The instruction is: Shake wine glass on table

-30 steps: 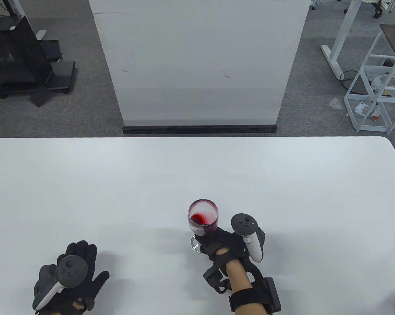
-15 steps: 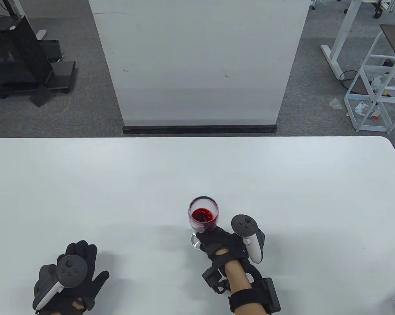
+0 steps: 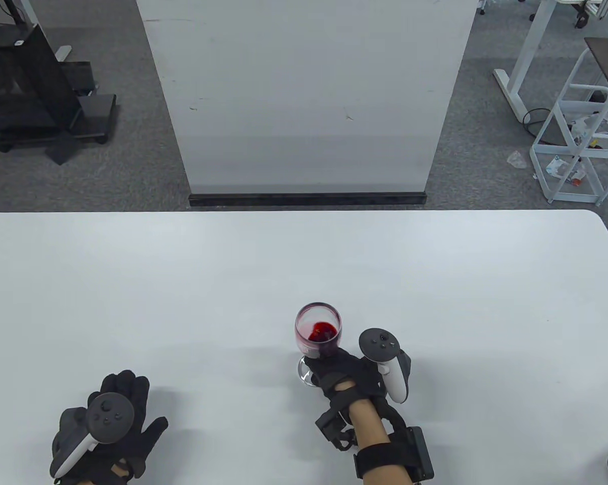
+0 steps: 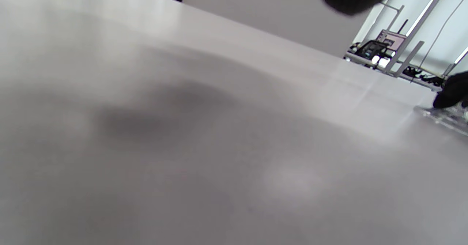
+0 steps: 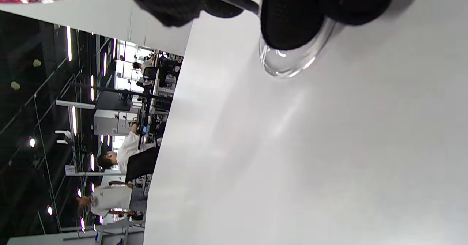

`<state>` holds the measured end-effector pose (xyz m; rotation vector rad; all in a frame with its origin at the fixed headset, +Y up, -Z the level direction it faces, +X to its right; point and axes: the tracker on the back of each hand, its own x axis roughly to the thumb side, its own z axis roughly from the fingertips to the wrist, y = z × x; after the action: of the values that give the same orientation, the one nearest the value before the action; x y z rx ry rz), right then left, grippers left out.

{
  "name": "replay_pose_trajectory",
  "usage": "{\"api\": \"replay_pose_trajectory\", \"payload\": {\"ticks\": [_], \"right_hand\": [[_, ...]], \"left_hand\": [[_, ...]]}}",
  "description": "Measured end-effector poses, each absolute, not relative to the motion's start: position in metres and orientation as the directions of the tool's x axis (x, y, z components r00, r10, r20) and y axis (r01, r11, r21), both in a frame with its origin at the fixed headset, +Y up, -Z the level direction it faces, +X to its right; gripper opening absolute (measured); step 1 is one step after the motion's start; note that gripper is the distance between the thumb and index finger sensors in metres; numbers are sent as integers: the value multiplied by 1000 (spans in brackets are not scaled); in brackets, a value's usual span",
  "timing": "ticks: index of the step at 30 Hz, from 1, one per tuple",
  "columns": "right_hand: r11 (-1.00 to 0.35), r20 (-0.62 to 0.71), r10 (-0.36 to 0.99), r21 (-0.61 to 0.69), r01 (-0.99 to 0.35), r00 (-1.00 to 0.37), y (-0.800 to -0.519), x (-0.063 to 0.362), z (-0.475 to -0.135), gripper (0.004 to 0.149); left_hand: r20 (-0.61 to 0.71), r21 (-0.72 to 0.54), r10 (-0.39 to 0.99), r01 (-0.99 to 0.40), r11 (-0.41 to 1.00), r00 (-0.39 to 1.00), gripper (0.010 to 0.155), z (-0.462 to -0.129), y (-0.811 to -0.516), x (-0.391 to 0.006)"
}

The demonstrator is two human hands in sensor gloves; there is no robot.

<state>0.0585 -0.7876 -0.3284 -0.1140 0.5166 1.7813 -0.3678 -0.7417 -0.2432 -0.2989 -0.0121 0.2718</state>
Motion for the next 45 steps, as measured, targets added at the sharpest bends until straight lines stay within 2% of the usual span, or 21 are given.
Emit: {"api": "replay_pose_trajectory", "payload": {"ticks": [1,4,7,9,13,17,21,25,27,29,31,33,34,35,38,42,45], "right_hand": [[-177,-341,898,295,-939,-276,-786,58,-328,57],[-258,-318,868,370,-892,-383,-780,65,-332,54],[-203,-329,898,275,-940,-291,-787,62,-329,56],[-165,-347,901,283,-945,-261,-787,59,-328,58],[-229,-321,875,386,-894,-363,-782,68,-332,55],[-170,-346,900,285,-943,-266,-788,61,-328,57],[-225,-326,870,404,-886,-370,-781,65,-331,55],[-212,-331,895,271,-939,-298,-787,61,-327,56],[-200,-328,895,312,-929,-303,-784,60,-328,55],[-238,-323,872,376,-896,-367,-781,64,-330,54],[-251,-326,871,346,-904,-367,-782,68,-331,54],[-224,-325,895,268,-937,-307,-786,63,-328,56],[-202,-336,896,268,-942,-288,-787,61,-328,56],[-189,-338,898,286,-939,-283,-786,61,-328,56],[-246,-327,866,380,-892,-378,-781,68,-331,54],[-206,-338,896,256,-944,-287,-788,66,-328,56],[-206,-346,875,366,-907,-338,-782,66,-330,55]], "left_hand": [[-29,-295,266,-262,919,964,80,-243,-742,-368],[-30,-287,263,-261,922,964,79,-243,-742,-368],[-30,-286,265,-263,922,964,80,-243,-742,-368],[-31,-293,264,-261,920,964,80,-244,-742,-368],[-30,-287,266,-263,921,964,80,-243,-742,-369],[-29,-291,263,-259,921,964,80,-244,-742,-368],[-30,-286,262,-260,922,965,80,-243,-741,-368],[-29,-290,265,-262,920,964,79,-244,-742,-368],[-29,-292,264,-260,920,964,79,-244,-742,-368],[-30,-286,263,-260,922,964,79,-243,-741,-368],[-30,-282,267,-264,922,963,79,-243,-741,-368],[-30,-285,267,-264,921,963,79,-244,-741,-368],[-30,-291,266,-263,920,963,79,-244,-742,-368],[-30,-293,265,-262,919,964,80,-244,-742,-368],[-31,-287,266,-263,921,964,79,-244,-741,-368],[-30,-290,267,-264,920,963,79,-244,-742,-368],[-30,-293,264,-261,920,964,79,-244,-743,-368]]}}
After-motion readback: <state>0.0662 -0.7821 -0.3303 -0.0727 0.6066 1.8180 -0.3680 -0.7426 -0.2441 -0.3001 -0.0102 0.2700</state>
